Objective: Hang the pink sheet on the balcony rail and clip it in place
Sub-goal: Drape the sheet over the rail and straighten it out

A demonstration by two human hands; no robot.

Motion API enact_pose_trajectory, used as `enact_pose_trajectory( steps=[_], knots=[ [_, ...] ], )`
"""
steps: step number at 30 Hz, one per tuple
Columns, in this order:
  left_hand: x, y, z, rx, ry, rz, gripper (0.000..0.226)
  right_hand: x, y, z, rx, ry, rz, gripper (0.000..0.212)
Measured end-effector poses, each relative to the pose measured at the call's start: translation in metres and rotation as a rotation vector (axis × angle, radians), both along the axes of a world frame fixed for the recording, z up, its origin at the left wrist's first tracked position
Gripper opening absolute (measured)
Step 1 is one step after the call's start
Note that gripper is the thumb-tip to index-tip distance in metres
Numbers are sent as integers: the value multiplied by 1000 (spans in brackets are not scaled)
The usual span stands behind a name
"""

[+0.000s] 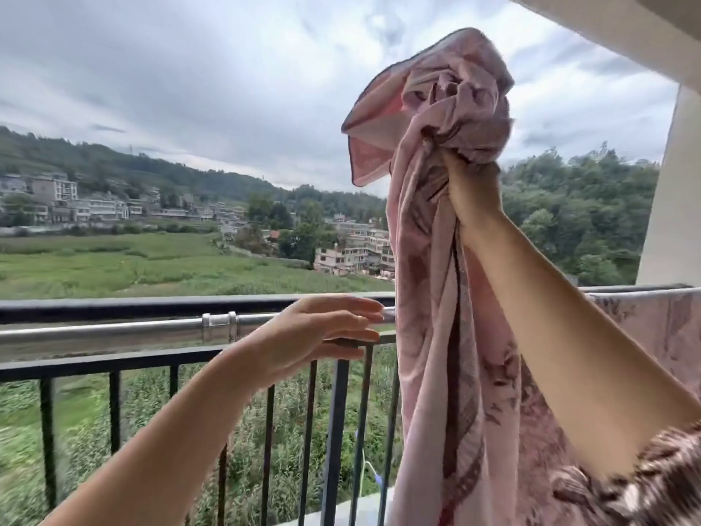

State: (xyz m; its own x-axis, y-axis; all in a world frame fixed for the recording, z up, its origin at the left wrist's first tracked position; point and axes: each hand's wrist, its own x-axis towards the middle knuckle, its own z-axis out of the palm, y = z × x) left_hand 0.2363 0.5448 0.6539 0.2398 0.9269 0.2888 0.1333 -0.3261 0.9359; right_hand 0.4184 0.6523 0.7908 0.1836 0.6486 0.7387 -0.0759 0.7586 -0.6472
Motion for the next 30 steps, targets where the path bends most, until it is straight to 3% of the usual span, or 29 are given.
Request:
enact_pose_trajectory(
  steps=[4, 6, 7, 9, 11, 13, 16, 19, 21, 25, 28, 30],
  knots=[
    [10, 21, 64, 46, -227, 105, 32, -48, 10, 16, 7, -137, 45, 17],
    [9, 23, 80, -6, -369, 164, 17, -80, 14, 15, 60, -356, 181, 24],
    [7, 23, 84, -24, -434, 233, 12, -95, 15, 10, 58, -522, 269, 39],
    [-5, 22, 81, -111, -484, 330, 35, -123, 25, -11, -61, -892, 344, 68],
    [-17, 22, 68, -191, -470, 274, 42, -137, 38, -38, -261, -1162, 352, 56],
    [-27, 24, 58, -220, -418, 263, 36, -134, 49, -57, -437, -1280, 377, 58],
    [-36, 31, 56, -258, -224, 359, 29, -109, 57, -66, -408, -1296, 243, 53],
    [-38, 40, 48, -139, 163, 483, 14, -80, 54, -70, -332, -1111, 175, 37],
    [-38, 46, 37, -43, 275, 518, 13, -62, 45, -76, -236, -1023, 168, 24],
    [-44, 53, 35, 166, 325, 704, 19, -37, 24, -98, -16, -859, -98, 11],
    [-62, 47, 53, 205, 80, 750, 25, -27, 8, -114, 21, -805, -127, 37],
    [-72, 35, 62, 272, 94, 772, 26, -28, -7, -121, 14, -943, -61, 52]
  ],
)
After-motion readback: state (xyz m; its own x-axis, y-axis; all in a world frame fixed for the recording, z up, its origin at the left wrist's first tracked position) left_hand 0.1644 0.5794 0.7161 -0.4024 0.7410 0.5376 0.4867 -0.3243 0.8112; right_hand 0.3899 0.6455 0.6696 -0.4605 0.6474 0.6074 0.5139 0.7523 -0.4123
